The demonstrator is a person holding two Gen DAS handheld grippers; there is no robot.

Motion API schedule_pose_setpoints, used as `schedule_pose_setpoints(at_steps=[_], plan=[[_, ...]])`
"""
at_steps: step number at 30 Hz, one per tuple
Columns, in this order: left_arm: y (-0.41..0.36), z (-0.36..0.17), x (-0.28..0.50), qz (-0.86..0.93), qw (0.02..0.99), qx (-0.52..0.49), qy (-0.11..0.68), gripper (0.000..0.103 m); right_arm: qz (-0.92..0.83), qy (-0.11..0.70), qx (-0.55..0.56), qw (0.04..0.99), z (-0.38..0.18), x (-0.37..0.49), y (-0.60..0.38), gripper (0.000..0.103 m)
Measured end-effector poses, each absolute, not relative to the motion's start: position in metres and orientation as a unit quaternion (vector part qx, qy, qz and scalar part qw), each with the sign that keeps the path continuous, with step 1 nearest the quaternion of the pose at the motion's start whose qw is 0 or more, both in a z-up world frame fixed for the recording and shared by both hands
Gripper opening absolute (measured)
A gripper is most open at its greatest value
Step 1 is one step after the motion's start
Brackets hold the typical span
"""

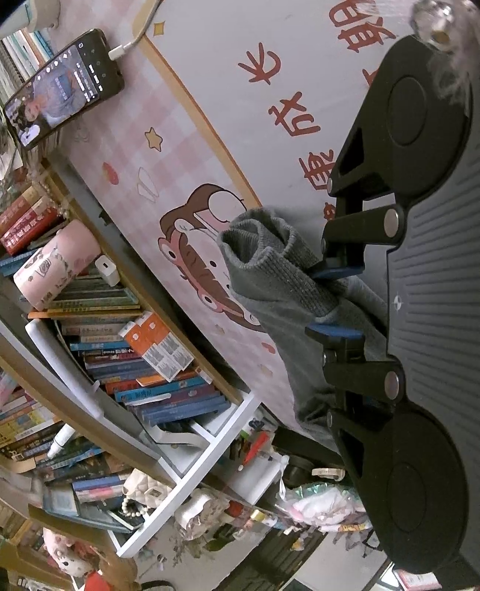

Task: Fold clothes

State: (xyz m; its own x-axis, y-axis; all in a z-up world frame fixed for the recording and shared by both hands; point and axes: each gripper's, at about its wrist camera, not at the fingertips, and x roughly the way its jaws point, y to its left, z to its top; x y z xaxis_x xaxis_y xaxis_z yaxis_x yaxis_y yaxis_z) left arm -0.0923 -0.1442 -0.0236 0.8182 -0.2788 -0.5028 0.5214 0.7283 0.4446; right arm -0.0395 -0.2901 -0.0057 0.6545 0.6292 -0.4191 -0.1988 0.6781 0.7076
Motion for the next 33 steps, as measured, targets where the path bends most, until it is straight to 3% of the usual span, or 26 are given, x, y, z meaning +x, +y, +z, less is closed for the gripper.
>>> schedule_pose_setpoints(at_steps=[5,6,7,10,15,30,33], plan=[[-0.149,-0.031,-0.088,-0.216,0.905,0.3,0.208,0.019,0.247,0.34,0.32,0.849,-0.007,-0.039,-0.292,0.027],[-0.147,-0.03,-0.086,-0.216,0.907,0.296,0.207,0.016,0.248,0.344,0.325,0.845,-0.008,-0.039,-0.294,0.032],[-0.145,-0.028,-0.085,-0.216,0.909,0.291,0.207,0.014,0.25,0.347,0.331,0.841,-0.009,-0.04,-0.295,0.044],[-0.139,-0.023,-0.082,-0.218,0.914,0.273,0.206,0.013,0.256,0.355,0.332,0.836,-0.01,-0.041,-0.297,0.061],[-0.135,-0.02,-0.082,-0.221,0.917,0.262,0.203,0.012,0.251,0.378,0.324,0.83,-0.016,-0.033,-0.293,0.066],[-0.133,-0.023,-0.083,-0.234,0.917,0.246,0.209,0.012,0.256,0.394,0.372,0.801,-0.025,0.004,-0.292,0.069],[-0.132,-0.024,-0.084,-0.236,0.918,0.241,0.211,0.012,0.257,0.401,0.379,0.794,-0.029,0.011,-0.292,0.063]])
